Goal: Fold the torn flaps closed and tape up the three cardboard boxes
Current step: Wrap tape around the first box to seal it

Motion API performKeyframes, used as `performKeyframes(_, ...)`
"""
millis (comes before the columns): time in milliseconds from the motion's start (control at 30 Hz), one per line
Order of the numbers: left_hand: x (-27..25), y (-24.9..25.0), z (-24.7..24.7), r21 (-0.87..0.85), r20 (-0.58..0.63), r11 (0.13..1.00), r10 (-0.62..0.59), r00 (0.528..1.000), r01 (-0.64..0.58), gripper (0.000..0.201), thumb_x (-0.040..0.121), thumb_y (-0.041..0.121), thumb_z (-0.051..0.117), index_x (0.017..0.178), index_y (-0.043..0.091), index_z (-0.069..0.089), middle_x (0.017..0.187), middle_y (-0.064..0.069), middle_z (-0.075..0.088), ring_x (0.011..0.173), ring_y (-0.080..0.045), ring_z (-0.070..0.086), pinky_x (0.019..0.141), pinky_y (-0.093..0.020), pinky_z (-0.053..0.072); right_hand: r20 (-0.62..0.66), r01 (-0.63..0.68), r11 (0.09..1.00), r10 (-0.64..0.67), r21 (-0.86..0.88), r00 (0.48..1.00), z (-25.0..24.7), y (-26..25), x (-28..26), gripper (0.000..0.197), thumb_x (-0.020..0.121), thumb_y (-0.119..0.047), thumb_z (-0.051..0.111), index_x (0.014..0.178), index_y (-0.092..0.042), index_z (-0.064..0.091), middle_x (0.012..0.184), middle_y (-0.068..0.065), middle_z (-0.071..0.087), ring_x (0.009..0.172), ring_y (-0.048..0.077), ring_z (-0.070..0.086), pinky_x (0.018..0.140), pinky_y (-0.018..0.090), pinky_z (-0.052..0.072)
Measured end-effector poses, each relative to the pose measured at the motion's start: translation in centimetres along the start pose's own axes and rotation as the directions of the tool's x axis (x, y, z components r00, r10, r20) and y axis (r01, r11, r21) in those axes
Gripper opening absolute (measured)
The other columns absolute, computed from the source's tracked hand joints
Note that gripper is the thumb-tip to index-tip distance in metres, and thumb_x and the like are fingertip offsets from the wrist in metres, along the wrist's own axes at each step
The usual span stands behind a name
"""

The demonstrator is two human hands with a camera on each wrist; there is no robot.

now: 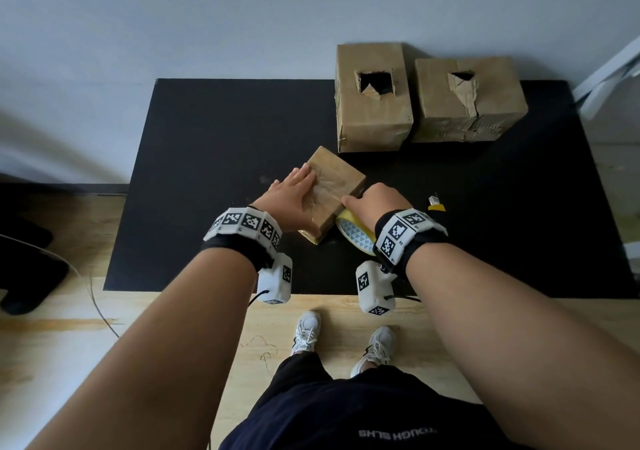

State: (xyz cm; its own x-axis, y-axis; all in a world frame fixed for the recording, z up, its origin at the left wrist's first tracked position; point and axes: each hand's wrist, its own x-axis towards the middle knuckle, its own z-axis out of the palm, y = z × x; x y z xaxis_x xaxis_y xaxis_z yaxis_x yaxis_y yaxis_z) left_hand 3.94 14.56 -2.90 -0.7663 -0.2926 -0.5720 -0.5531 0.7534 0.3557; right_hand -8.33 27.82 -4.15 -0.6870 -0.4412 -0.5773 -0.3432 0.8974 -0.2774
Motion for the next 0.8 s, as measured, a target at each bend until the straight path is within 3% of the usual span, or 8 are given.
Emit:
performKeyframes(233, -0.6, -0.1, 0.3, -0.087, -0.027, 0.996, -0.008, 1.0, 0.006, 0.125, 0.068, 0.036, 0.086, 0.156, 0.022, -0.002, 0.161, 0.013, -0.013, 0.148, -0.009, -0.011, 0.121, -0.039, 0.003, -0.026, 0.01, 0.996, -0.008, 0.086, 1.0, -1.7, -0.7, -1.4, 0.046, 0.085, -0.059, 0.058, 0.096, -0.014, 0.062, 0.079, 0.002, 0.059, 0.07, 0.021, 0.06, 0.062, 0.031, 0.046)
performKeyframes(300, -0.6, 0.1, 0.3, -0.106, -0.041, 0.994, -0.02, 0.999, 0.015, 0.125, 0.067, 0.033, 0.087, 0.156, 0.021, 0.001, 0.162, 0.012, -0.011, 0.148, -0.01, -0.008, 0.122, -0.04, 0.004, -0.01, 0.018, 0.986, -0.016, 0.166, 1.0, -2.7, -1.4, -1.9, 0.046, 0.08, -0.059, 0.063, 0.089, -0.015, 0.057, 0.082, 0.002, 0.059, 0.077, 0.024, 0.061, 0.069, 0.033, 0.048)
performKeyframes(400, -0.6, 0.4, 0.2, -0.105, -0.063, 0.994, -0.028, 0.998, 0.022, 0.126, 0.064, 0.032, 0.089, 0.156, 0.02, 0.004, 0.162, 0.01, -0.006, 0.149, -0.01, -0.004, 0.121, -0.037, 0.006, -0.002, 0.047, 0.976, -0.047, 0.215, 0.999, -4.0, -2.2, -2.3, 0.035, 0.081, -0.049, 0.065, 0.074, -0.017, 0.053, 0.08, 0.002, 0.059, 0.074, 0.023, 0.059, 0.068, 0.032, 0.045)
performKeyframes(500, -0.7, 0.4, 0.1, -0.11, -0.067, 0.993, -0.04, 0.997, 0.032, 0.126, 0.064, 0.032, 0.089, 0.156, 0.023, 0.004, 0.162, 0.012, -0.006, 0.149, -0.01, -0.003, 0.119, -0.034, 0.009, 0.007, 0.056, 0.969, -0.059, 0.239, 0.998, -4.1, -2.4, -2.6, 0.033, 0.081, -0.045, 0.065, 0.076, -0.015, 0.055, 0.087, 0.005, 0.065, 0.07, 0.021, 0.058, 0.066, 0.031, 0.045)
performKeyframes(600, -0.6, 0.2, 0.2, -0.1, -0.056, 0.995, -0.031, 0.998, 0.025, 0.125, 0.066, 0.034, 0.088, 0.156, 0.023, 0.001, 0.162, 0.012, -0.008, 0.149, -0.01, -0.005, 0.12, -0.037, 0.008, 0.026, 0.025, 0.976, -0.031, 0.214, 0.999, -3.1, -1.8, -2.9, 0.041, 0.082, -0.055, 0.064, 0.089, -0.015, 0.056, 0.081, 0.001, 0.058, 0.073, 0.02, 0.058, 0.068, 0.032, 0.045)
performKeyframes(700, -0.4, 0.1, 0.2, -0.059, -0.025, 0.998, -0.016, 1.0, 0.014, 0.126, 0.068, 0.038, 0.086, 0.156, 0.023, -0.003, 0.162, 0.011, -0.012, 0.148, -0.01, -0.009, 0.121, -0.04, 0.005, 0.0, 0.001, 0.991, -0.001, 0.136, 1.0, -1.4, -1.0, -2.9, 0.042, 0.086, -0.057, 0.058, 0.079, -0.016, 0.053, 0.075, 0.0, 0.056, 0.068, 0.019, 0.058, 0.063, 0.031, 0.045)
performKeyframes(800, -0.2, 0.1, 0.3, -0.015, 0.003, 1.0, -0.003, 1.0, 0.003, 0.126, 0.07, 0.042, 0.084, 0.155, 0.022, -0.007, 0.161, 0.009, -0.016, 0.148, -0.011, -0.013, 0.122, -0.041, 0.002, -0.025, -0.012, 0.997, 0.014, 0.074, 1.0, 0.2, -0.5, -2.7, 0.038, 0.088, -0.053, 0.053, 0.079, -0.016, 0.057, 0.074, 0.001, 0.059, 0.064, 0.019, 0.058, 0.061, 0.03, 0.045)
